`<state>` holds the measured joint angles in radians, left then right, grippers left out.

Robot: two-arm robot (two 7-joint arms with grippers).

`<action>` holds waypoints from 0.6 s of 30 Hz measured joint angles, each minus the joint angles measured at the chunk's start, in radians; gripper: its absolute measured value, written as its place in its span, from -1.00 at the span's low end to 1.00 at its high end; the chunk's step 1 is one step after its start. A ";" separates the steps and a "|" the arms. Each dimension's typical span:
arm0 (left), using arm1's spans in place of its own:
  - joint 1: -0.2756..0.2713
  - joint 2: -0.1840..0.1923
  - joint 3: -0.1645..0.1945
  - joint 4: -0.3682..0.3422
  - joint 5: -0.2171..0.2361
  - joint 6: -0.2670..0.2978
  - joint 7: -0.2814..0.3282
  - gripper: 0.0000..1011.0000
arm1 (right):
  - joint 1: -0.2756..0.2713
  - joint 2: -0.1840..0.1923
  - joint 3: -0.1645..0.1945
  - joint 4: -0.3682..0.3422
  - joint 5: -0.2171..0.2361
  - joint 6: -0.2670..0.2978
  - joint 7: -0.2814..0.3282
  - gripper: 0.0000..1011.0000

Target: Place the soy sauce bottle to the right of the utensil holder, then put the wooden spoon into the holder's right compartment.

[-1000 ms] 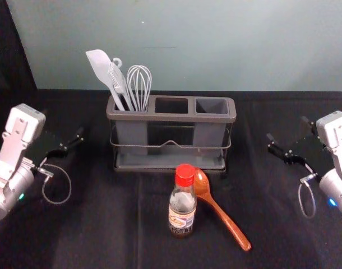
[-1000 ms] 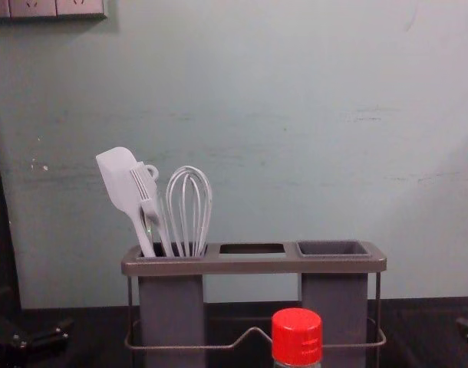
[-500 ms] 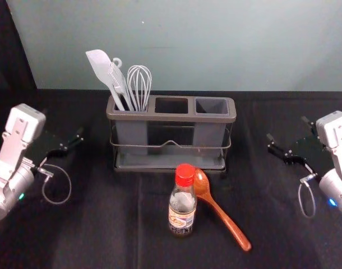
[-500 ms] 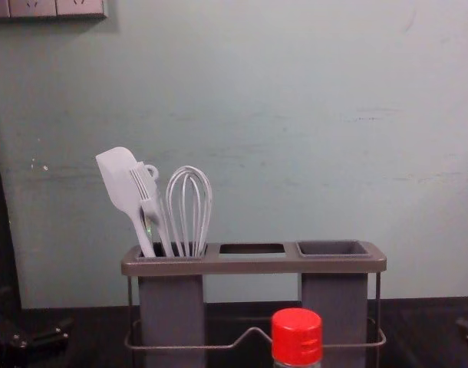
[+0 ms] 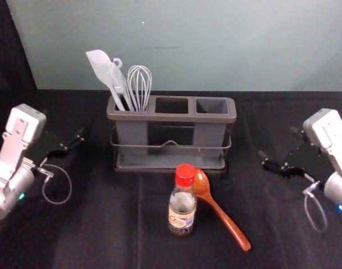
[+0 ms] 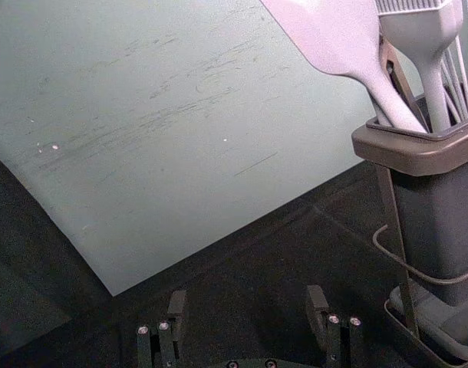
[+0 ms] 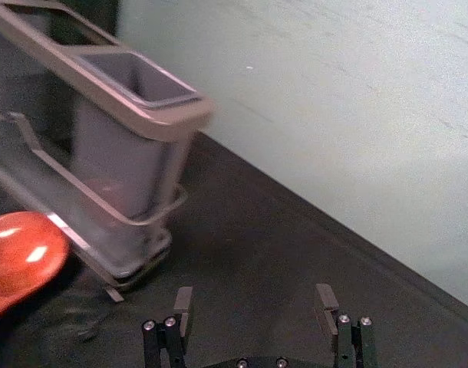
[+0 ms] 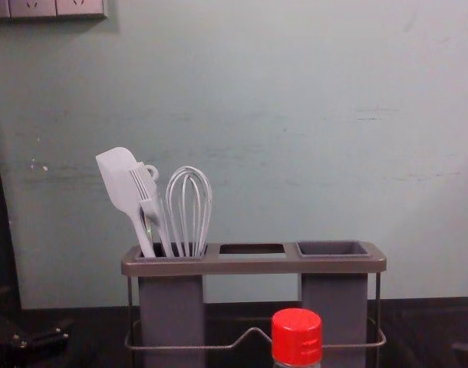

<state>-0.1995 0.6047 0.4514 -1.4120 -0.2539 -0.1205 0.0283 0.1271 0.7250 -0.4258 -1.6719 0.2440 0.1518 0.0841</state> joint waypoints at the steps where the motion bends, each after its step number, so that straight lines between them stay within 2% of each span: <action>1: 0.000 0.000 0.000 0.000 0.000 0.000 0.000 0.98 | -0.006 0.006 0.002 -0.014 0.002 0.008 0.006 0.98; 6: 0.000 0.000 0.000 0.000 0.000 0.000 0.000 0.98 | -0.056 0.027 0.018 -0.094 0.012 0.034 0.032 0.98; 13: 0.000 0.000 0.000 0.000 0.000 0.000 0.000 0.98 | -0.127 0.027 0.041 -0.186 0.019 0.047 0.030 0.98; 17: 0.000 0.000 0.000 0.000 0.000 0.000 0.000 0.98 | -0.195 0.008 0.066 -0.225 0.033 0.008 0.005 0.98; 18: 0.000 0.000 0.000 0.000 0.000 0.000 0.000 0.98 | -0.222 0.001 0.074 -0.237 0.035 -0.017 -0.007 0.98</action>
<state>-0.1995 0.6047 0.4514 -1.4120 -0.2539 -0.1205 0.0283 -0.0953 0.7256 -0.3516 -1.9087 0.2791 0.1351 0.0776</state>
